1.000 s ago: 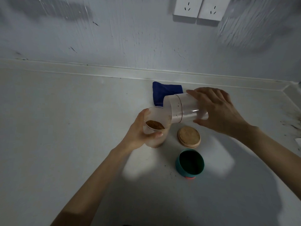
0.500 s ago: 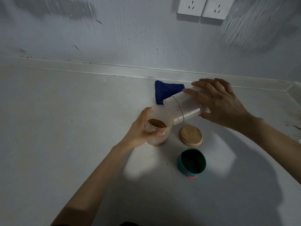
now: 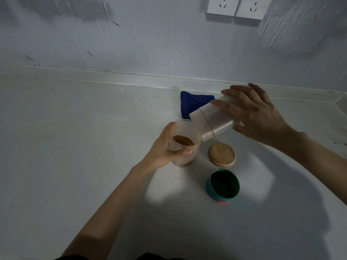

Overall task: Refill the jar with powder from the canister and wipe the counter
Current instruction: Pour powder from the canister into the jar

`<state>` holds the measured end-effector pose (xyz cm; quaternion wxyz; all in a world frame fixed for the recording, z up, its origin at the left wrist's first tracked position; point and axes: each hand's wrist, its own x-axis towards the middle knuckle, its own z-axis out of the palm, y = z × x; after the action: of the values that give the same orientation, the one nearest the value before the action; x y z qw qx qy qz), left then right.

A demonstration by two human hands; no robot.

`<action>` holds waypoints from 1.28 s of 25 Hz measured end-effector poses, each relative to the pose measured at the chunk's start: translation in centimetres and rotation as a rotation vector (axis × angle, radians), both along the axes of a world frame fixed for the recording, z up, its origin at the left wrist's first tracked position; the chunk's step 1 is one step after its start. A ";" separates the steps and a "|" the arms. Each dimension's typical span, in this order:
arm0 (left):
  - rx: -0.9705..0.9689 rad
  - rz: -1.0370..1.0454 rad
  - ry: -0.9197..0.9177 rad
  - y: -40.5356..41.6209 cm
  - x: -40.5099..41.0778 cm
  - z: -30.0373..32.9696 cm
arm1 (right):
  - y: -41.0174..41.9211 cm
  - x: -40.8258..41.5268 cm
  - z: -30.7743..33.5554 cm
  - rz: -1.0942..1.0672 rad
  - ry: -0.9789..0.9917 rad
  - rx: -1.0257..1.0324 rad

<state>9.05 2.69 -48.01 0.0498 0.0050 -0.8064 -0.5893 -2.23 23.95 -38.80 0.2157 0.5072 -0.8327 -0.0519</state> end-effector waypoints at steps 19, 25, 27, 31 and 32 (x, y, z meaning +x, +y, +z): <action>0.007 -0.018 -0.012 0.0 0.1 0.0 | -0.5 -0.3 0.7 0.064 0.055 0.022; -0.012 -0.005 -0.007 -0.2 -0.3 -0.6 | -0.4 -0.4 0.4 0.050 0.040 0.018; -0.023 -0.004 -0.005 -0.3 -0.3 -0.7 | -0.4 -0.3 0.4 0.051 0.038 0.020; -0.015 -0.009 -0.016 -0.2 -0.3 -0.9 | -0.6 -0.3 0.4 0.047 0.058 0.009; -0.018 -0.007 -0.024 -0.3 -0.3 -0.9 | -0.8 -0.4 0.5 0.055 0.070 0.013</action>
<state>8.70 2.41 -48.95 0.0379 0.0087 -0.8123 -0.5820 -2.58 23.15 -38.33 0.2430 0.5293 -0.8099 -0.0692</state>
